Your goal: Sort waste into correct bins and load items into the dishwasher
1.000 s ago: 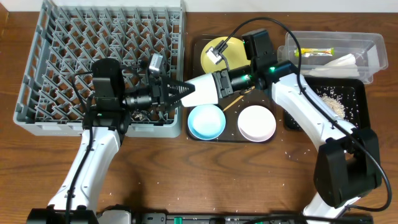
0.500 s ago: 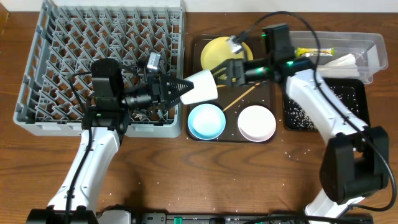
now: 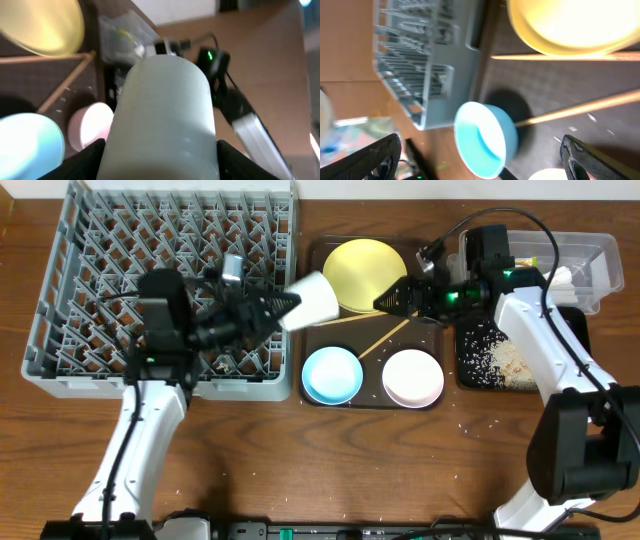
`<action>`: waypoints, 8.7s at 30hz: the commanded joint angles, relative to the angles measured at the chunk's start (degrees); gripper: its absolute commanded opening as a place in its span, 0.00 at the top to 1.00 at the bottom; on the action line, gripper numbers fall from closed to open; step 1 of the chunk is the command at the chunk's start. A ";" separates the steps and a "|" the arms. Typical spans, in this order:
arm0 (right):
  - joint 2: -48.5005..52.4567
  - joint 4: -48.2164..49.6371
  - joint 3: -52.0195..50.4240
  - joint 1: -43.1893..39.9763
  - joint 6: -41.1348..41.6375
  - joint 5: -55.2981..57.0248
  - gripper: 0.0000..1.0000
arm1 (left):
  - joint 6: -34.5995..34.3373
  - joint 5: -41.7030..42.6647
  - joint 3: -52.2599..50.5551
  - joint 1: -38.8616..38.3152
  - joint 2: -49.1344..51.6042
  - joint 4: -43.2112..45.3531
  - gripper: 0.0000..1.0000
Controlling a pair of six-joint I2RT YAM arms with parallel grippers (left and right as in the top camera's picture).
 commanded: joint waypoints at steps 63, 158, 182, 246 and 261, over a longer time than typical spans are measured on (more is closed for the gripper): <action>-11.76 -8.76 0.39 2.71 -6.16 18.84 0.17 | 29.55 -52.41 41.31 -10.64 12.13 -73.02 0.14; -15.06 -9.70 4.83 -0.44 4.15 39.12 0.01 | 21.31 -55.49 25.11 -21.35 9.64 -66.29 0.21; -15.06 -11.37 4.79 -12.26 8.02 46.88 0.01 | 28.37 -60.46 23.56 -31.91 23.89 -56.83 0.16; -15.06 -11.37 4.79 -12.26 8.02 46.88 0.01 | 31.36 -61.00 30.75 -31.76 24.35 -56.57 0.93; -15.06 -11.39 4.79 -12.26 8.02 46.88 0.01 | 38.73 -116.65 30.03 -23.78 12.92 -46.23 0.93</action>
